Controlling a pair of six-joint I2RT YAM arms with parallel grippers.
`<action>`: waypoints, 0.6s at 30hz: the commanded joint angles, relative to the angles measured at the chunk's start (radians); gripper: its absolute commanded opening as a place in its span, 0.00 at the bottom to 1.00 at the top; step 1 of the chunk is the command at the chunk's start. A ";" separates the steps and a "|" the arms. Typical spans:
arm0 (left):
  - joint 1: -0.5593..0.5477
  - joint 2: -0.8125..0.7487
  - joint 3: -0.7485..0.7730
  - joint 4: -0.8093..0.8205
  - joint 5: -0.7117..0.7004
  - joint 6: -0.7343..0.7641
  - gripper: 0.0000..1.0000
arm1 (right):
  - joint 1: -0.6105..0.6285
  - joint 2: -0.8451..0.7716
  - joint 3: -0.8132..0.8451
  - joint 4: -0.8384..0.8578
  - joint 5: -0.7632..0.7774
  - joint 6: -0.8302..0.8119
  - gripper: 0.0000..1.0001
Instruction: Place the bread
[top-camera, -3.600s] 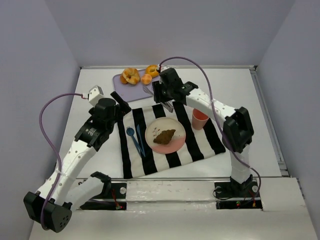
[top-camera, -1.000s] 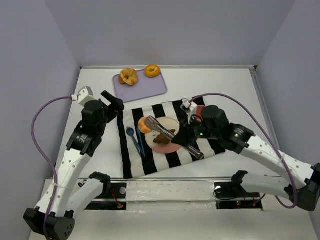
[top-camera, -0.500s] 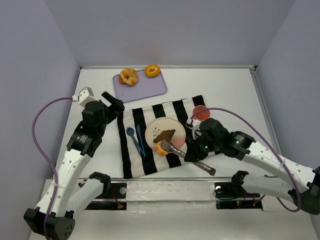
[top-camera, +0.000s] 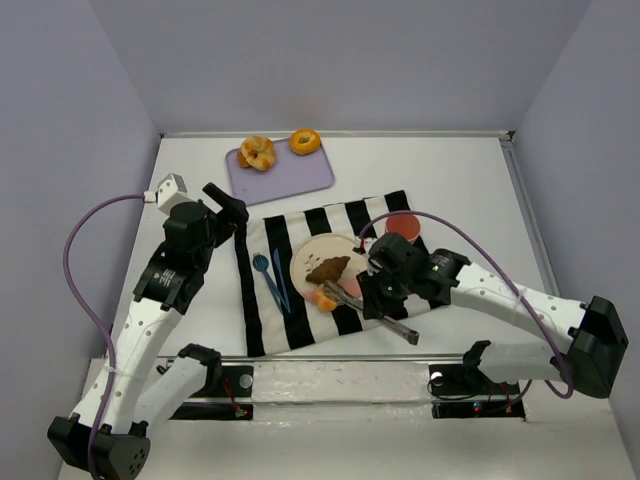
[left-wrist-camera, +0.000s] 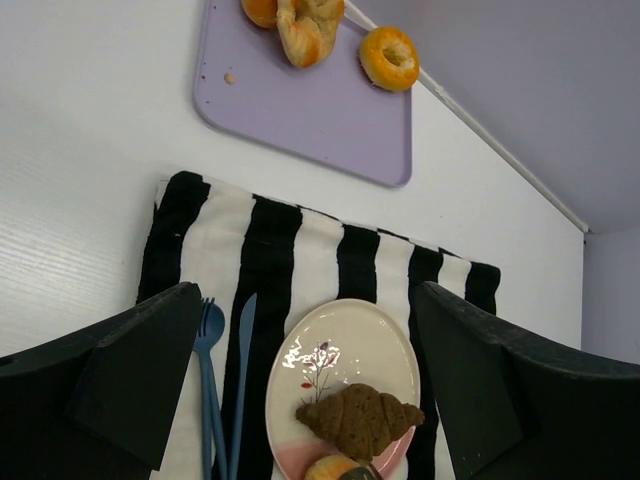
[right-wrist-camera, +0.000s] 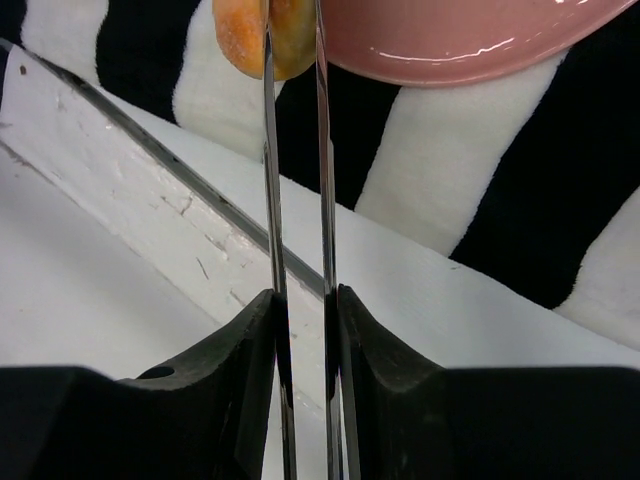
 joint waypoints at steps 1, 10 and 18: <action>0.005 -0.014 -0.008 0.020 -0.022 0.004 0.99 | -0.001 0.028 0.054 0.026 0.197 0.033 0.07; 0.005 -0.010 -0.007 0.020 -0.016 0.004 0.99 | -0.001 0.039 0.066 0.037 0.280 0.067 0.11; 0.005 -0.014 -0.005 0.020 -0.016 0.004 0.99 | -0.001 0.036 0.046 0.061 0.167 0.047 0.34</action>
